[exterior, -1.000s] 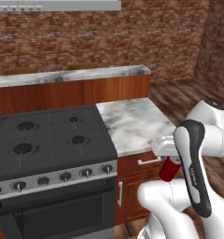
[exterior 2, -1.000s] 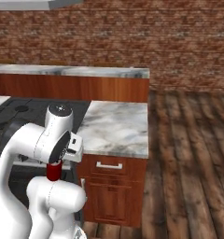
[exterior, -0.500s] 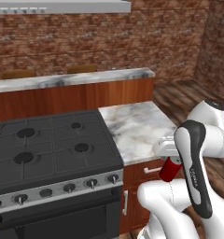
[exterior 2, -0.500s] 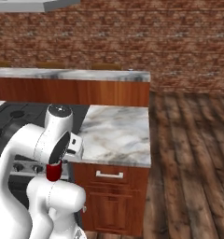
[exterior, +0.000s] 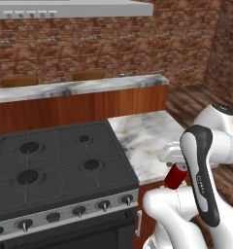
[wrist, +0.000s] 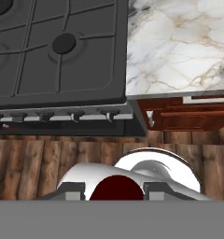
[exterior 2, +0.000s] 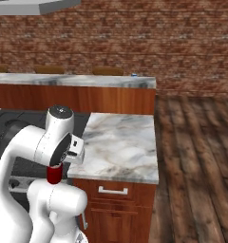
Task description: Four empty soda cans are scattered around the kitchen. Gather all the cans and cluster them next to the stove for recycling.
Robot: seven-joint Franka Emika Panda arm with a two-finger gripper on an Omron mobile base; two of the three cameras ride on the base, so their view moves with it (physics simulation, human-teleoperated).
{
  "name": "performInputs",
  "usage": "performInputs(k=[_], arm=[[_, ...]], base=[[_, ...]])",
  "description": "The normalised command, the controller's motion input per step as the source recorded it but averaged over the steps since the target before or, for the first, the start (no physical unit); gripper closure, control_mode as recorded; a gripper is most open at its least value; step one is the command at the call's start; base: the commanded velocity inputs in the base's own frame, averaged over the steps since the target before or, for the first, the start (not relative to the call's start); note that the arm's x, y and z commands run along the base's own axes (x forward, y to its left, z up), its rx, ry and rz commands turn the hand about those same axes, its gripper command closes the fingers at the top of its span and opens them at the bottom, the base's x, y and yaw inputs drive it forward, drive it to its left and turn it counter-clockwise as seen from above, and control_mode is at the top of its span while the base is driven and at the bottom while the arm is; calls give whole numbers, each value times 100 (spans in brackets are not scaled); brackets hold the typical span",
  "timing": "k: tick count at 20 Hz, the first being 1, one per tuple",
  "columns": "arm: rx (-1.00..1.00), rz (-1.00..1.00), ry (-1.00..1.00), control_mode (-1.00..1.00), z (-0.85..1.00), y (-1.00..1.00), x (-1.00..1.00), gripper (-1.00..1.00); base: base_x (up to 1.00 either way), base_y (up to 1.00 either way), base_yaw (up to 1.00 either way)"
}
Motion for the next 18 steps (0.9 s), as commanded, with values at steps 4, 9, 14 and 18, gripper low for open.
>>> performInputs(k=[4, 9, 14, 18], arm=[[0, 1, 4, -100, 0, 13, 50, 100], [-1, 7, 13, -100, 5, 1, 64, 100], [-6, 4, 12, -100, 3, 0, 78, 100], [-8, 4, 4, -100, 0, 0, 96, 100]], base=[[0, 0, 0], [0, 0, 0], [0, 0, 0], [0, 0, 0]])
